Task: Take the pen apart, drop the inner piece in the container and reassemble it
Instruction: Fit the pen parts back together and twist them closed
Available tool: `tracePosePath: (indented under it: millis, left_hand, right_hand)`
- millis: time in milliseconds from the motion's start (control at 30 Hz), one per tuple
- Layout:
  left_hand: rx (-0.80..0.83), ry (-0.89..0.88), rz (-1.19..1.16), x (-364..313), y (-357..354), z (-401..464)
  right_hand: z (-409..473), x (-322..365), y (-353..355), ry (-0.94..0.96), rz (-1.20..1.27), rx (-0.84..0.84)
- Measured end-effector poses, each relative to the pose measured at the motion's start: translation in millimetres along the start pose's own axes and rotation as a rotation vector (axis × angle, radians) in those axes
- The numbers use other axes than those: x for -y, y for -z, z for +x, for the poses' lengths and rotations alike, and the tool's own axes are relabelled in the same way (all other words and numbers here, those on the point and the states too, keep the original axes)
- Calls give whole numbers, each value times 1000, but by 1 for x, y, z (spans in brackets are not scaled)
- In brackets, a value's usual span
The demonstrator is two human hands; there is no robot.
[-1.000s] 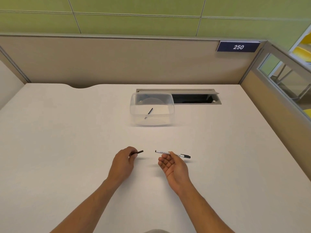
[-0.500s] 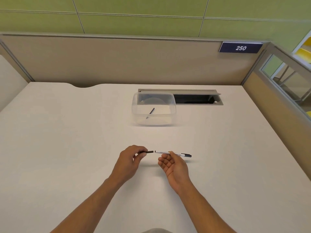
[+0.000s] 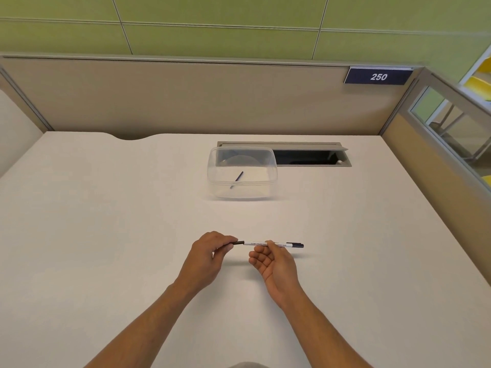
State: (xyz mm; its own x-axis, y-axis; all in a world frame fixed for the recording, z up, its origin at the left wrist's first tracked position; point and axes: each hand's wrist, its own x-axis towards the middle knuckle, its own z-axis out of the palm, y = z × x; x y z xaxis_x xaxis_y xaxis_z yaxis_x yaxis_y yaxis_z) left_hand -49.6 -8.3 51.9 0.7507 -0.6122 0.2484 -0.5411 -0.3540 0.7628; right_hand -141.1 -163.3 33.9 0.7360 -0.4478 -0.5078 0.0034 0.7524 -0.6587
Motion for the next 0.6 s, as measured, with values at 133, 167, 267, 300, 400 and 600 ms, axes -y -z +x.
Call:
tracePosePath:
  millis: [133,167,267,300,400,600]
  left_hand:
    - [35,13,2,0,1,-1]
    - [44,15,5,-1,1,-1]
    - [73,28,16,-1,1,-1]
    - [81,29,20,-1,1,-1]
    - [97,38,14,-2,2,-1]
    - [136,44,20,-1,1,-2]
  right_hand:
    - [0,-1,1,16,-23,7]
    - [1,-1,2,20,-28,7]
    - [1,-2,2,28,-48,3]
    - [1,-2,2,26,-50,1]
    - [0,-2,2,13,-34,2]
    - [0,-3,0,0,-15,-5]
